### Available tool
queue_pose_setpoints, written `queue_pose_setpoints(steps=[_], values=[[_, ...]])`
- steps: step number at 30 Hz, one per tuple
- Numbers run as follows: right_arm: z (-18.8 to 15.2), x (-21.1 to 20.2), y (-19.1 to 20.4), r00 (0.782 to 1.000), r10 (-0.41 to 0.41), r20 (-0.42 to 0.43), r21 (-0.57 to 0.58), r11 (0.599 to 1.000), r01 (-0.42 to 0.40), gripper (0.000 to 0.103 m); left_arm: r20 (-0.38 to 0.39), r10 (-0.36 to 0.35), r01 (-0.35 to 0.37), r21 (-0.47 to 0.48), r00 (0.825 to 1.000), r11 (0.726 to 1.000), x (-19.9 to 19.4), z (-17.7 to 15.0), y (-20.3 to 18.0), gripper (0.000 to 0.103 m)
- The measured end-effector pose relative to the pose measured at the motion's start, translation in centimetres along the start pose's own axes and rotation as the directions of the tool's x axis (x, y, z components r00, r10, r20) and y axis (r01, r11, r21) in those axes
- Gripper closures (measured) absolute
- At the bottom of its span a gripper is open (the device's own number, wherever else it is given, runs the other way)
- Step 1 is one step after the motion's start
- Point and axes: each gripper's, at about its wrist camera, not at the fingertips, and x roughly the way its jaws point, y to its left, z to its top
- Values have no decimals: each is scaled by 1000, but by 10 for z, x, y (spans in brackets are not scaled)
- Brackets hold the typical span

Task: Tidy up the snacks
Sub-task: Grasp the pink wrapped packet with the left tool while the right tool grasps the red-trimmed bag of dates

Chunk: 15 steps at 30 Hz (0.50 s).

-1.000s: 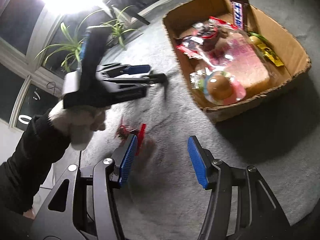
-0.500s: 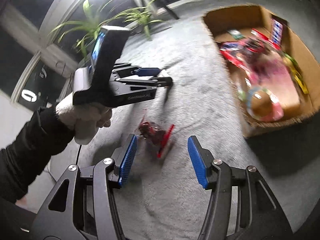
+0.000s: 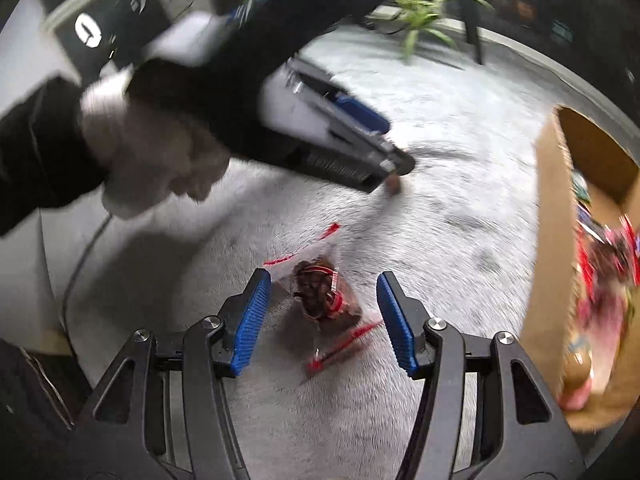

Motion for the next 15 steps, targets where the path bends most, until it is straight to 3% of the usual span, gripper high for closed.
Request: queue_pose_setpoints(steps=[4,7,11,15], values=[[-1,16,14,999,-34,-13,-104,994,33,45,20,-53,54,-77,998,996,-5,-1,9,64],[-2,22,17,998,-55,-10,-114,992,54,45,27,-88,90,-113,996,990,-6,-2,12,64],[-7,25,14,996,-92,-22,-115,989,88,65,-3,-51,50,-96,999,994,3,0,6,64],[-9,24,8,997,-72,-23,-74,995,70,72,-12,-4,3,-41,1000,999,12,-2,-2,64]])
